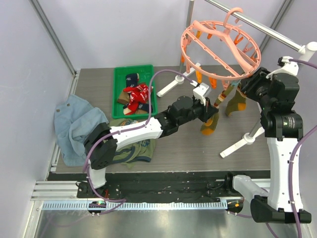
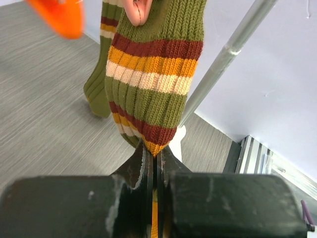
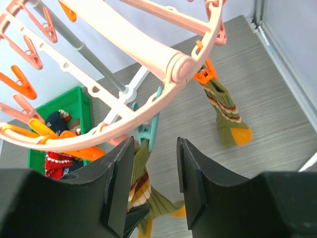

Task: Remove the socks clipped to the hanger

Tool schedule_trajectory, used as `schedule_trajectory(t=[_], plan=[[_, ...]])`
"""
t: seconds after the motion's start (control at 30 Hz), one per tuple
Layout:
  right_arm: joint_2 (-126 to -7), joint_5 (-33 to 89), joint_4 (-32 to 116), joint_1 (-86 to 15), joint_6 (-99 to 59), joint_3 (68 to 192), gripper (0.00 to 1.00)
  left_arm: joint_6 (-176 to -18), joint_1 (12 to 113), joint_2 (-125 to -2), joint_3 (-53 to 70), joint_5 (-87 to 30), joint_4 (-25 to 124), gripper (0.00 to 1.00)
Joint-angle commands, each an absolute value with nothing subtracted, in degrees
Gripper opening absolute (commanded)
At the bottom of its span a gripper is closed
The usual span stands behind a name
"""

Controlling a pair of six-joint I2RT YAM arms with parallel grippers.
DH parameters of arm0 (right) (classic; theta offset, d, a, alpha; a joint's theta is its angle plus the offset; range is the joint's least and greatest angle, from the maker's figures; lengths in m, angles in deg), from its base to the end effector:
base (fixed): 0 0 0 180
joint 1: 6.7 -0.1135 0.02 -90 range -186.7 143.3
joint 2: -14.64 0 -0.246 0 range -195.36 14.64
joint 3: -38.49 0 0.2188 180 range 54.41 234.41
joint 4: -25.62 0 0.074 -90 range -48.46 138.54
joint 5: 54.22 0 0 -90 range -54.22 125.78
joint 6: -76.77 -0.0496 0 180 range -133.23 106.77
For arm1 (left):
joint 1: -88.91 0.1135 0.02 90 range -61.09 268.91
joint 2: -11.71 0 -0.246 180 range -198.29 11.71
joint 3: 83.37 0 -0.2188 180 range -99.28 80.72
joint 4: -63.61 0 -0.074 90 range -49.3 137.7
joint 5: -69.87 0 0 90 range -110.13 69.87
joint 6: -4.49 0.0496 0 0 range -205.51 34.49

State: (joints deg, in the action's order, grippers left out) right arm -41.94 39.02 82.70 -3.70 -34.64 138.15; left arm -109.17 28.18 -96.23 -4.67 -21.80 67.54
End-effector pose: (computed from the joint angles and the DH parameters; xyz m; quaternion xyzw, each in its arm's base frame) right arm 0.1638 -0.0114 0.4384 0.1835 0.7662 0.0765 0.6111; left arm 0.2122 -0.3815 0.3164 0.2395 0.6828 -0.4713 0.5042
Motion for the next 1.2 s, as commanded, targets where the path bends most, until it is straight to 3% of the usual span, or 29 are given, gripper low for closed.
schedule_trajectory(t=[0.0,0.67,1.17], plan=[[-44.0,36.9,83.9,-3.8,-34.9,139.6,0.47,-108.7,28.4,-92.1,-2.3,-20.6,69.2,0.0],[-42.5,38.1,79.3,-8.5,-37.8,134.2,0.58,-109.4,25.1,-96.7,-3.2,-18.8,72.4,0.0],[-45.6,50.6,78.0,-18.0,-36.3,135.9,0.61,-108.3,23.9,-97.7,-4.7,-17.1,71.7,0.0]])
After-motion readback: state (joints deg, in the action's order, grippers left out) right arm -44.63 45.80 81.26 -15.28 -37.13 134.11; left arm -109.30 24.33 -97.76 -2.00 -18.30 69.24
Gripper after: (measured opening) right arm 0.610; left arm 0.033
